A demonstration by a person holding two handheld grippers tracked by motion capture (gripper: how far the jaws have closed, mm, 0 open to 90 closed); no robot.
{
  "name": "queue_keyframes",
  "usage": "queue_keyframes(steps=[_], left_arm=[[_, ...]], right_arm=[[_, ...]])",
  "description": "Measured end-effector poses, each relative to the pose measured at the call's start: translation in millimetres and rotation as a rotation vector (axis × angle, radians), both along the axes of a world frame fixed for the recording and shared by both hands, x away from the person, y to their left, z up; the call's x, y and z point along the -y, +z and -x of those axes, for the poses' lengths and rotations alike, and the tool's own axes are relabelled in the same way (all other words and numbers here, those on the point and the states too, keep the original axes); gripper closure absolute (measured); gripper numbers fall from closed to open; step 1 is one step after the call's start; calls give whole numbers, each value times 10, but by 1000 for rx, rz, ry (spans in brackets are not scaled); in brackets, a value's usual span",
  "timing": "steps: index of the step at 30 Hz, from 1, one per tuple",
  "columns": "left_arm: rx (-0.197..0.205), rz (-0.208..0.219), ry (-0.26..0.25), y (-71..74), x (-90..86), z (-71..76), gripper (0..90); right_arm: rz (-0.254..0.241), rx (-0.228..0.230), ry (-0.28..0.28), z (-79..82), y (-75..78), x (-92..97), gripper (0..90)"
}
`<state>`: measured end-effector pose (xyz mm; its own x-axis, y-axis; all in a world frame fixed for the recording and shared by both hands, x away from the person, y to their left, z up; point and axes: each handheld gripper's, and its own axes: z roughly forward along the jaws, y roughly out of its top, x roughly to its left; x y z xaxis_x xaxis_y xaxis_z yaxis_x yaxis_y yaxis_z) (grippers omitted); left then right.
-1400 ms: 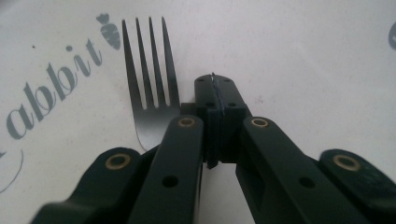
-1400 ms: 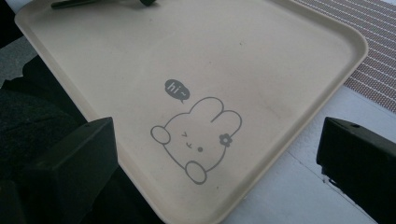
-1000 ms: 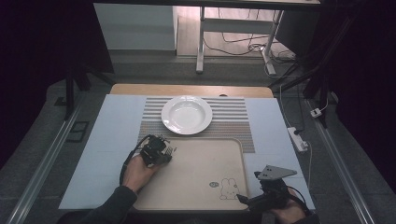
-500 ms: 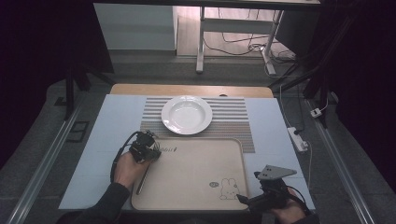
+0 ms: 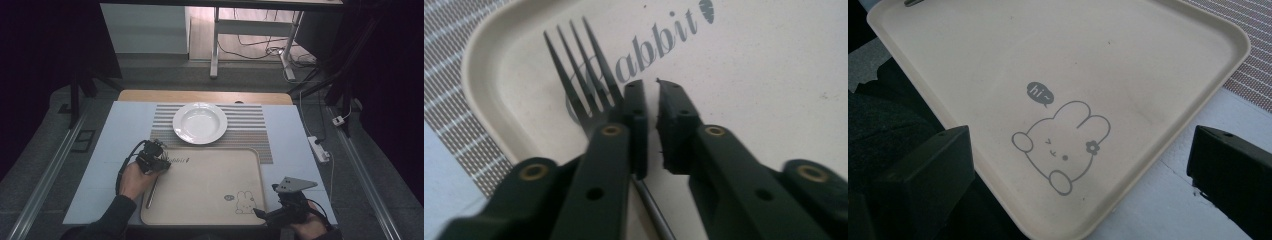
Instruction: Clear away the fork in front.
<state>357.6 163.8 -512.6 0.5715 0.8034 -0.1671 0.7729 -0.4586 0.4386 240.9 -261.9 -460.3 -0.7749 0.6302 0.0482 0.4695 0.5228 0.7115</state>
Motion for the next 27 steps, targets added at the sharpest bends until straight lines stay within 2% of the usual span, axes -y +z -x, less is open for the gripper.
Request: queue_keyframes(steps=[5, 10, 16, 19, 20, 23, 27], left_arm=[[39, -13, -6, 61, 10, 38, 664], [76, 34, -15, 163, -30, 116, 493], [116, 185, -24, 346, -160, 295, 234], [132, 233, -47, 412, -236, 427, 180], [142, 243, -52, 427, -263, 473, 127], [153, 289, -64, 456, -357, 596, 95], [165, 353, -55, 455, -495, 778, 38]], right_arm=[[-5, -2, 1, -2, 0, 3, 0], [-6, -3, 0, -2, 1, 3, 0], [-3, -1, -3, 0, 2, 1, 0], [-3, 0, -3, 0, 2, 2, 0], [-5, 0, -4, -2, 1, 2, 0], [-3, -1, -5, -2, 2, 2, 0], [-4, -1, -5, -3, 0, 2, 0]])
